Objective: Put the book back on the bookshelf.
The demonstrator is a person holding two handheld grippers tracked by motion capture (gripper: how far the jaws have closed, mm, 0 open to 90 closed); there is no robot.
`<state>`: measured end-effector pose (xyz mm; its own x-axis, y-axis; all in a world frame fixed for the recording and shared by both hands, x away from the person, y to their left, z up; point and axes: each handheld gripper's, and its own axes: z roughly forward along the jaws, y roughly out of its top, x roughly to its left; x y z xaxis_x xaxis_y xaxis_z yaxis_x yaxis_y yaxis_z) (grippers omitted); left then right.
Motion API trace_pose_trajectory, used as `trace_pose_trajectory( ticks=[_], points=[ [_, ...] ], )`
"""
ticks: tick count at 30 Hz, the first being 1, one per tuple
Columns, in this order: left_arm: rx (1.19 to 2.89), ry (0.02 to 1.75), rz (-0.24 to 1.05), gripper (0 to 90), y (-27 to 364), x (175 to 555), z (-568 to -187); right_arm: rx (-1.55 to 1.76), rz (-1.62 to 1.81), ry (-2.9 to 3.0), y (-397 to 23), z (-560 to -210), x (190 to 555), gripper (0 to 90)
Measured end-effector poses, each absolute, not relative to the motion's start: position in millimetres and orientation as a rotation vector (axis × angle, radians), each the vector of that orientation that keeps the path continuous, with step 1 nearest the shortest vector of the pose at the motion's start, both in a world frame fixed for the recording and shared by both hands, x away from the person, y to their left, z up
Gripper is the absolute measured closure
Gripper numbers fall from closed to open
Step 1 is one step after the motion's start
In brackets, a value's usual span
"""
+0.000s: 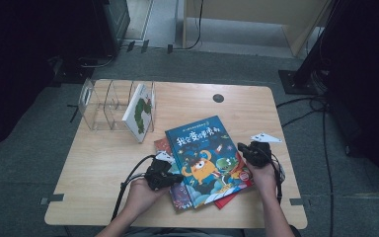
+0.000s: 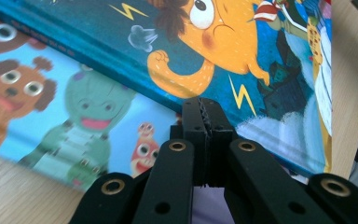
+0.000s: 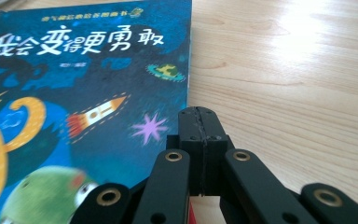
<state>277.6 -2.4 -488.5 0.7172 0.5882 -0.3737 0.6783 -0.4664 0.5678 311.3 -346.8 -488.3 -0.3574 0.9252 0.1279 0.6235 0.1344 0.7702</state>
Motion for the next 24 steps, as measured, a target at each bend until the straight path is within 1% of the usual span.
trace_pose_trajectory(
  ticks=[6, 11, 18, 24],
  points=[
    [2.193, 0.938, -0.166, 90.0, -14, 281, -488, 1.465, 1.093, 2.040, -353, -488, 297, 90.0],
    [2.220, 0.908, -0.160, 90.0, -18, 286, -486, 1.465, 1.085, 2.034, -361, -488, 280, 90.0],
    [2.185, 0.953, -0.121, 90.0, 3, 307, -470, 1.498, 1.072, 2.027, -371, -489, 251, 90.0],
    [2.176, 0.981, -0.075, 89.8, 20, 324, -464, 1.528, 1.050, 2.031, -376, -492, 224, 90.0]
  ],
)
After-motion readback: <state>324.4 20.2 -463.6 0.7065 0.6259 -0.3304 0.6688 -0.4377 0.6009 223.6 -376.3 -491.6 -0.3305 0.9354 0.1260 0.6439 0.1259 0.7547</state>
